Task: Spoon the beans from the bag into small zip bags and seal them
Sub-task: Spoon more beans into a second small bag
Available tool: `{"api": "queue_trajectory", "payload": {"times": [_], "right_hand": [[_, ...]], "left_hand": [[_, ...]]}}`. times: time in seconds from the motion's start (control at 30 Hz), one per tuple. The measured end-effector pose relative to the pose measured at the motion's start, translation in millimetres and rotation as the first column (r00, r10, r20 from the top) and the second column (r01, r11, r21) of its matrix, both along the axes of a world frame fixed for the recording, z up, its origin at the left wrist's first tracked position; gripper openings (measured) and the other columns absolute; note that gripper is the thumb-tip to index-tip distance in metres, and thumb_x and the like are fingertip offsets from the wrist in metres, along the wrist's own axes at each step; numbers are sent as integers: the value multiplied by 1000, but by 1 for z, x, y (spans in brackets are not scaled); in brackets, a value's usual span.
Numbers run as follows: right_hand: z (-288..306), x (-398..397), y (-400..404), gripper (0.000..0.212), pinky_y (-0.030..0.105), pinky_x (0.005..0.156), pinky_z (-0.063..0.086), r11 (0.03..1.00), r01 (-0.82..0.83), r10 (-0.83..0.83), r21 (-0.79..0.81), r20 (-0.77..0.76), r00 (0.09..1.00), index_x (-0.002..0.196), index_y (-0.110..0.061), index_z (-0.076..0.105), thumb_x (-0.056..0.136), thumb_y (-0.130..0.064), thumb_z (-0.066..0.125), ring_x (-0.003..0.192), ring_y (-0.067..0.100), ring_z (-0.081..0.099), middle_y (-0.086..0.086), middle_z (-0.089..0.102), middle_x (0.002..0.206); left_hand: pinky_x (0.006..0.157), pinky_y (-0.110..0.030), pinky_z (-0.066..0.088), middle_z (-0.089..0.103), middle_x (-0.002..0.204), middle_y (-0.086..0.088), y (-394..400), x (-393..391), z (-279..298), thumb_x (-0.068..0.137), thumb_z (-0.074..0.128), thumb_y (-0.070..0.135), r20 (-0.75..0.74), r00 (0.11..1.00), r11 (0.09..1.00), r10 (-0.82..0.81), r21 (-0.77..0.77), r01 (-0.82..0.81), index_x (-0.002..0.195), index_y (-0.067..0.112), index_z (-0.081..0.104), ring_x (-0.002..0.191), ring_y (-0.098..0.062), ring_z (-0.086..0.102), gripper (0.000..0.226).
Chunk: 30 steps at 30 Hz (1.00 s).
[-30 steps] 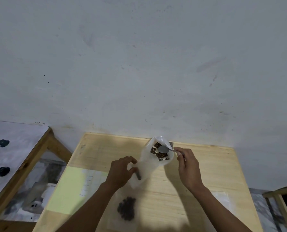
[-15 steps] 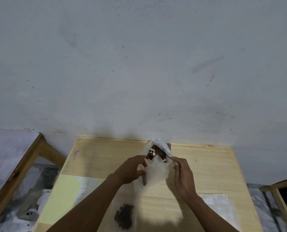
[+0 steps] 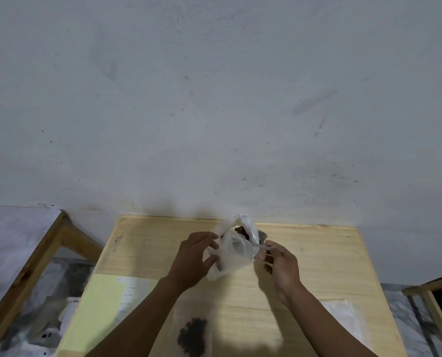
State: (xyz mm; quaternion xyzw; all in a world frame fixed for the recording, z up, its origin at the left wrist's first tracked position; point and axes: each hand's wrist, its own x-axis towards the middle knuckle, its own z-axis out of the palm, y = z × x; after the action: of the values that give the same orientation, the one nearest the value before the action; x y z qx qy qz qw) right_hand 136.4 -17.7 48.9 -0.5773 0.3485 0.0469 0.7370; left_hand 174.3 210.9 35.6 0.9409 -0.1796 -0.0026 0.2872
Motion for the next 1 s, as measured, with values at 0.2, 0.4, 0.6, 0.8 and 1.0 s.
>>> {"api": "queue_trajectory", "payload": {"times": [0.2, 0.4, 0.6, 0.8, 1.0], "right_hand": [[20, -9, -3, 23, 32, 68, 44, 995, 95, -93, -8, 105, 990, 105, -13, 66, 102, -12, 43, 76, 20, 61, 5, 67, 79], [40, -22, 4, 24, 34, 72, 42, 993, 121, -118, -4, 186, 975, 108, -12, 65, 101, -11, 42, 76, 19, 60, 0, 66, 72], [63, -32, -2, 25, 30, 68, 44, 982, 190, -178, -19, 277, 944, 108, -10, 64, 103, -11, 40, 71, 14, 63, -5, 68, 73], [78, -39, -11, 24, 29, 70, 46, 982, 97, -31, -163, 369, 929, 105, -14, 65, 103, -15, 41, 75, 12, 63, 1, 67, 80], [75, -46, -6, 25, 32, 74, 48, 914, -72, 243, -399, 398, 885, 105, -21, 67, 103, -15, 43, 82, 17, 65, -2, 71, 83]], "left_hand": [[86, -28, 48, 66, 105, 11, 9, -26, -1, 86, 71, 32, -186, 966, 969, 179, -139, -206, 100, 29, 59, 96, -9, 60, 19], [77, -4, 42, 67, 98, 11, -14, -35, 7, 85, 73, 22, -255, 932, 896, 258, -297, -329, 100, 20, 63, 97, -5, 62, 18], [87, -29, 48, 69, 106, 6, -12, -37, 10, 86, 71, 30, -206, 943, 936, 263, -184, -301, 102, 23, 62, 100, -11, 62, 20], [84, -29, 47, 70, 108, 5, 1, -33, 19, 89, 66, 34, -94, 955, 960, 281, 4, -281, 109, 24, 63, 91, -16, 64, 23], [87, -31, 44, 69, 112, 3, -2, -34, 31, 89, 65, 34, -24, 974, 972, 225, 77, -222, 115, 22, 62, 97, -19, 63, 28]]}}
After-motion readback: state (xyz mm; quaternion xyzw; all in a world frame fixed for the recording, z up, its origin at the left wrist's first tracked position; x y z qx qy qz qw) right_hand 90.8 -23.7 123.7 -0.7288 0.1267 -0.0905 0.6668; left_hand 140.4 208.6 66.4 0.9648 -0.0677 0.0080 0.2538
